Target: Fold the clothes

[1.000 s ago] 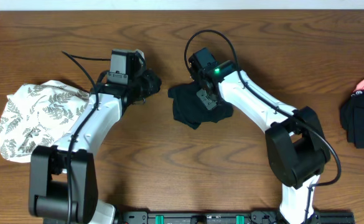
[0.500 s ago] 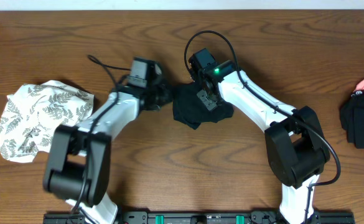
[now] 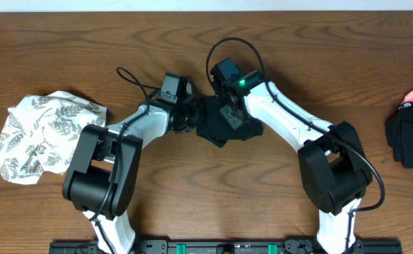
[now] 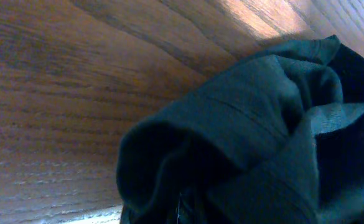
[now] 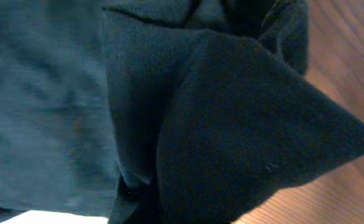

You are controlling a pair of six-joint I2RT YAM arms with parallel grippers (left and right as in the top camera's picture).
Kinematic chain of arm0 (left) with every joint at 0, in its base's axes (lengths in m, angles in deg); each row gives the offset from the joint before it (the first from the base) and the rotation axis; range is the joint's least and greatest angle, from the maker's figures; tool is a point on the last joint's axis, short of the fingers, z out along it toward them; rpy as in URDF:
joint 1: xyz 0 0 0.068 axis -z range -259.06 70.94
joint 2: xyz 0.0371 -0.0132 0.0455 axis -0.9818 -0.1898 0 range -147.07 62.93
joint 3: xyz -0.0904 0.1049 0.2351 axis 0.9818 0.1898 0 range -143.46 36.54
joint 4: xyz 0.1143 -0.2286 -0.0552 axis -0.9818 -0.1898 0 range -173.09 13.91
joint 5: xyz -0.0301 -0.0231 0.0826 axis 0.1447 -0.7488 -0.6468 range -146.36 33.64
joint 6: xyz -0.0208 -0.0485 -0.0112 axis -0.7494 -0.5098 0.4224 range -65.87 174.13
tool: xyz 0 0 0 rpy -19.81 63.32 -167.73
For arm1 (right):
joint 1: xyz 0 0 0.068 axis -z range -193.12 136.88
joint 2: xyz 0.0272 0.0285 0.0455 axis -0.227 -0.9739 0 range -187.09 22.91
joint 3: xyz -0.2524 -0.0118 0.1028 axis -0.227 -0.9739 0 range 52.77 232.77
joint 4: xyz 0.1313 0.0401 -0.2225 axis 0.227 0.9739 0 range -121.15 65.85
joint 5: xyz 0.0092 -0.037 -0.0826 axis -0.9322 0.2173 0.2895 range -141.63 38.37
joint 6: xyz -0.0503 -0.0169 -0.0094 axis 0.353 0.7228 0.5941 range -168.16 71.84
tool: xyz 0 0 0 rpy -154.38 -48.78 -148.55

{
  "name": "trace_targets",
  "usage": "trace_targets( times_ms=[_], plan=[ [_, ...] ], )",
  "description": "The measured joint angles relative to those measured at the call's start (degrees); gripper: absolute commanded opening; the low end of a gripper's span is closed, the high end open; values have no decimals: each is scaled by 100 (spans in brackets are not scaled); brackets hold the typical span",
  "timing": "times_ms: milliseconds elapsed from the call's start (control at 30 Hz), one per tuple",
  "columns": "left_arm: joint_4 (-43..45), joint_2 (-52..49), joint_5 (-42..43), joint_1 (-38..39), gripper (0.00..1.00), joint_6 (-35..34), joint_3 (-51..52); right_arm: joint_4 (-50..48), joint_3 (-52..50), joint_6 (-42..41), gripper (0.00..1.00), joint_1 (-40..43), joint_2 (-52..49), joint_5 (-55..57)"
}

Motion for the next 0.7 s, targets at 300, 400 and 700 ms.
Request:
trace_targets(
  times_ms=[300,400,700],
  plan=[
    [33,-9,17,7,11,-4,0,-2,74,-140,1,-195,-2,-48],
    [37,-11,17,7,11,-15,0,-70,120,-144,5,-245,-2,-245],
    [42,-15,26,0,11,-17,0,-188,140,-319,47,-398,-2,-1014]
  ],
)
